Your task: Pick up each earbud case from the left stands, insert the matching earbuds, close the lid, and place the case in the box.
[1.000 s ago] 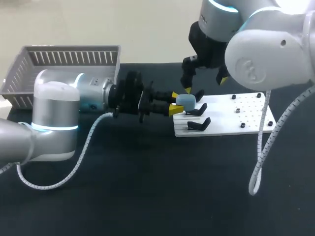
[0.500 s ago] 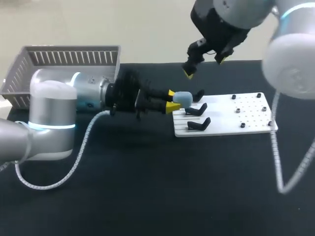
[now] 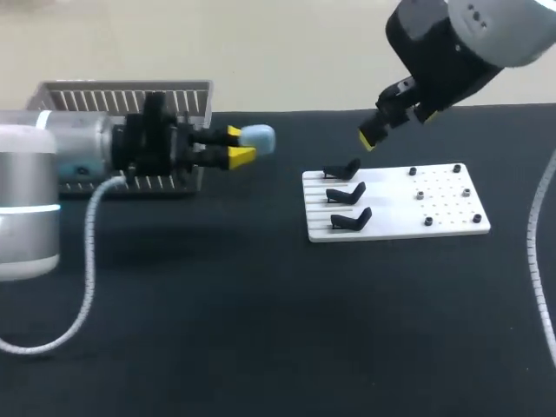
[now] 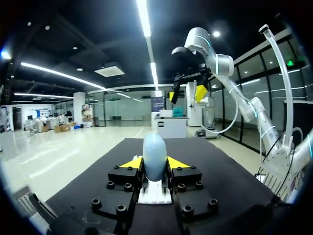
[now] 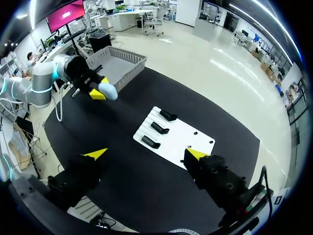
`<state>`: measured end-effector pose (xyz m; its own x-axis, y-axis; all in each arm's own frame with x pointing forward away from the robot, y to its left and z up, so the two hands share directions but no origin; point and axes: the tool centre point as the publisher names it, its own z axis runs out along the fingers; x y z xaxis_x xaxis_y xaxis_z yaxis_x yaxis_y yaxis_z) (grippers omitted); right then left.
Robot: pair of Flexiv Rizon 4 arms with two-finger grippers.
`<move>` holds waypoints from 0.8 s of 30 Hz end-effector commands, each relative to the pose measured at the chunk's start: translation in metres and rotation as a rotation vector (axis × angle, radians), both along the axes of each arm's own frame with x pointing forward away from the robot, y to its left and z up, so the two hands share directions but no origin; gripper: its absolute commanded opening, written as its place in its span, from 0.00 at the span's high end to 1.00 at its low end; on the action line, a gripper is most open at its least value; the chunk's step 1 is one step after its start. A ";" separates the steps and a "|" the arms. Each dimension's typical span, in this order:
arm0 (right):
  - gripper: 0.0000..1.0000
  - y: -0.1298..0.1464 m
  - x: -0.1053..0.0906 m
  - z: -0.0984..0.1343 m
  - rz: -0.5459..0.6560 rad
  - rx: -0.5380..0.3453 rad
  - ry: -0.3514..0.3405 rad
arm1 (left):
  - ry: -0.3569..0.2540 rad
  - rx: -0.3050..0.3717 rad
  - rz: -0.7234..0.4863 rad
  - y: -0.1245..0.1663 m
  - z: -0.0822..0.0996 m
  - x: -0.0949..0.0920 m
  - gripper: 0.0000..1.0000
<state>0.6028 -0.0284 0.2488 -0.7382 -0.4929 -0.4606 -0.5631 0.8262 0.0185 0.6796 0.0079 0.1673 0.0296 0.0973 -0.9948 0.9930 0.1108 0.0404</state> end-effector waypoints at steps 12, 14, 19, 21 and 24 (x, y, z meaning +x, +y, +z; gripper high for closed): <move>0.00 -0.002 -0.003 -0.003 -0.005 0.032 -0.053 | -0.051 -0.021 0.491 0.169 0.001 0.094 1.00; 0.00 -0.002 -0.003 -0.003 -0.005 0.032 -0.053 | -0.042 -0.013 0.513 0.182 -0.002 0.109 1.00; 0.00 -0.002 -0.003 -0.003 -0.005 0.032 -0.053 | 0.001 -0.007 0.521 0.204 -0.007 0.145 1.00; 0.00 -0.002 -0.003 -0.003 -0.005 0.032 -0.053 | 0.008 0.005 0.528 0.211 -0.007 0.156 1.00; 0.00 -0.002 -0.003 -0.003 -0.005 0.032 -0.053 | 0.028 0.020 0.527 0.220 -0.006 0.170 0.63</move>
<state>0.6016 -0.0293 0.2467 -0.7164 -0.4768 -0.5093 -0.5626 0.8266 0.0175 0.8247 0.2225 0.1615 -0.0407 0.0996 -0.9942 0.7762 0.6296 0.0313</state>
